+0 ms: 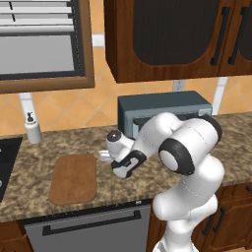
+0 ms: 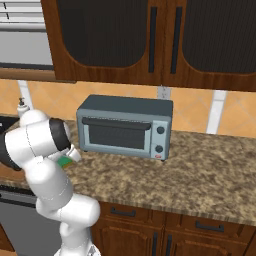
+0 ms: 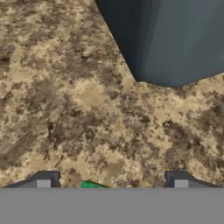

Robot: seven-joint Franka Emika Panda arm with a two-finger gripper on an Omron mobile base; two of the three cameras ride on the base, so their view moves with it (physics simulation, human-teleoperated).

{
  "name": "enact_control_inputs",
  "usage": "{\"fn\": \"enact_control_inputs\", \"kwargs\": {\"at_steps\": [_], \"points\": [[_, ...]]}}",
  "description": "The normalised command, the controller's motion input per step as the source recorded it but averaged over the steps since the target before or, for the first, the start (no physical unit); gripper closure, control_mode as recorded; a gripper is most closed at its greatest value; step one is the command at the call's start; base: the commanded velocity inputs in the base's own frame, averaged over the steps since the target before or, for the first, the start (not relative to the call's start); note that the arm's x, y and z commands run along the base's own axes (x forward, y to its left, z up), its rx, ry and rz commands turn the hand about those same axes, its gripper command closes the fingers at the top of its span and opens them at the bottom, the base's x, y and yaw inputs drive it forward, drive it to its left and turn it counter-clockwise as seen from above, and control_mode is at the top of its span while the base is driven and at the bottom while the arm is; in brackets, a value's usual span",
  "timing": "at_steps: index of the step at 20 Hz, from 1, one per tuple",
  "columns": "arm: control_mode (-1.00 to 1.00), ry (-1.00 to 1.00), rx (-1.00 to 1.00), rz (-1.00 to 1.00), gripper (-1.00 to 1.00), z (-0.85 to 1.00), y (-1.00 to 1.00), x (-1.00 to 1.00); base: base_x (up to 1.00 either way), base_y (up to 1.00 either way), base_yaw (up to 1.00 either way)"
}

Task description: Pick up the sponge from the counter and clean the cutting board by briefly scrubbing or pressing down on the cutting board. Once finished, release the sponge.

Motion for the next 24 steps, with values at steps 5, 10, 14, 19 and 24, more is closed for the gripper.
{"fn": "enact_control_inputs", "kwargs": {"at_steps": [5, 10, 14, 19, 24], "points": [[-1.0, -0.05, 0.07, 0.03, -1.0, 0.6, -0.05, -0.3, 0.0, 0.0, 0.0], [-1.0, -0.22, 0.14, 0.08, -1.0, 1.0, -0.15, -0.86, 0.0, 0.0, 0.0], [-1.0, -0.25, 0.24, 0.13, -1.0, 1.0, -0.42, -0.89, 0.0, 0.0, 0.0], [-1.0, -0.09, 0.27, 0.11, -1.0, 1.0, -0.53, -0.89, 0.0, 0.0, 0.0], [-1.0, -0.03, 0.18, 0.06, -1.0, 1.0, -0.43, -0.73, 0.0, 0.0, 0.0]]}}
